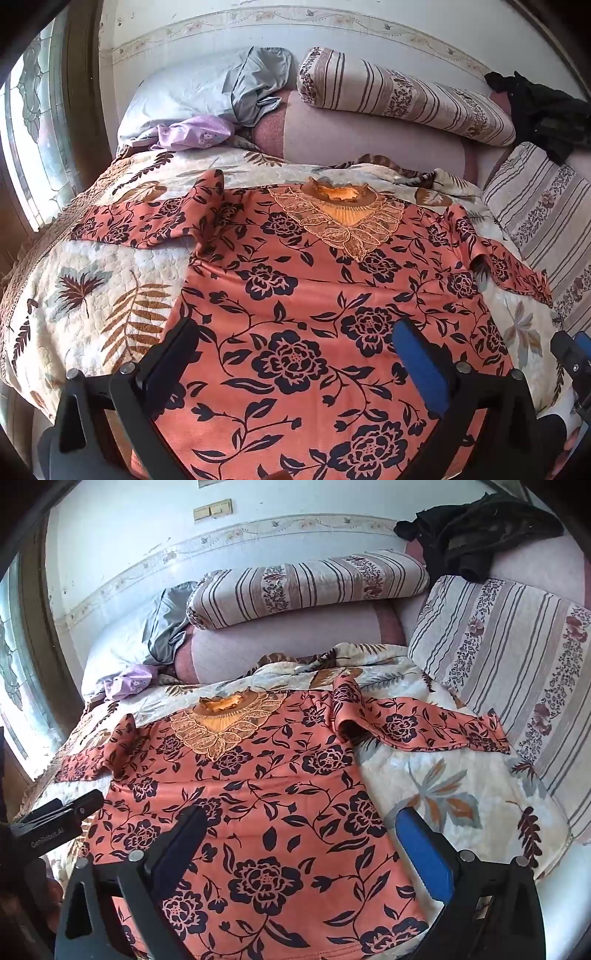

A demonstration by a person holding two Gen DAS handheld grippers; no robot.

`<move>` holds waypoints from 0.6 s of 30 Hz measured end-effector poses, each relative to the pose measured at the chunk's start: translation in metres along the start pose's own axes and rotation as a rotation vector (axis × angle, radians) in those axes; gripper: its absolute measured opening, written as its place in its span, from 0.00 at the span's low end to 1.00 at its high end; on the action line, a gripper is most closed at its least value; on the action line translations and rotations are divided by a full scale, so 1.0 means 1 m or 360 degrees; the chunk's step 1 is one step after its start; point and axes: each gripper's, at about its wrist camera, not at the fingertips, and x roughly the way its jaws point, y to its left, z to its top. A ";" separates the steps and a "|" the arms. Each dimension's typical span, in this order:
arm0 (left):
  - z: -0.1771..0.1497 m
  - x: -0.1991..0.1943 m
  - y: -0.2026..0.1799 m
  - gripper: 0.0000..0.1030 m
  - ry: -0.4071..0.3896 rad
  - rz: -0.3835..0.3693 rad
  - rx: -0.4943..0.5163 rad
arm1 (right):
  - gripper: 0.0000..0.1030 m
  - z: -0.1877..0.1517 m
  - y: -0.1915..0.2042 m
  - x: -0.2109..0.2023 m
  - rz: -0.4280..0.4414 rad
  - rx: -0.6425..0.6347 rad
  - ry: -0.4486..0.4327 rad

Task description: Fold small clothes

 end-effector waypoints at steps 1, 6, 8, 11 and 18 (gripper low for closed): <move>0.000 0.002 0.001 1.00 0.0025 -0.0014 -0.0003 | 1.00 0.000 0.001 0.000 -0.0003 -0.0012 -0.0008; -0.001 0.004 0.006 1.00 0.0072 0.0058 0.0033 | 1.00 -0.002 0.016 0.002 0.0035 -0.0049 0.0014; -0.003 0.004 0.005 1.00 0.0064 0.0082 0.0045 | 1.00 -0.003 0.021 0.002 0.0055 -0.0057 0.0014; -0.006 -0.001 0.003 1.00 0.0043 0.0104 0.0052 | 1.00 -0.002 0.027 0.004 0.0070 -0.0049 0.0021; -0.007 0.000 0.003 1.00 0.0065 0.0110 0.0052 | 1.00 -0.002 0.036 0.006 0.0073 -0.0097 0.0032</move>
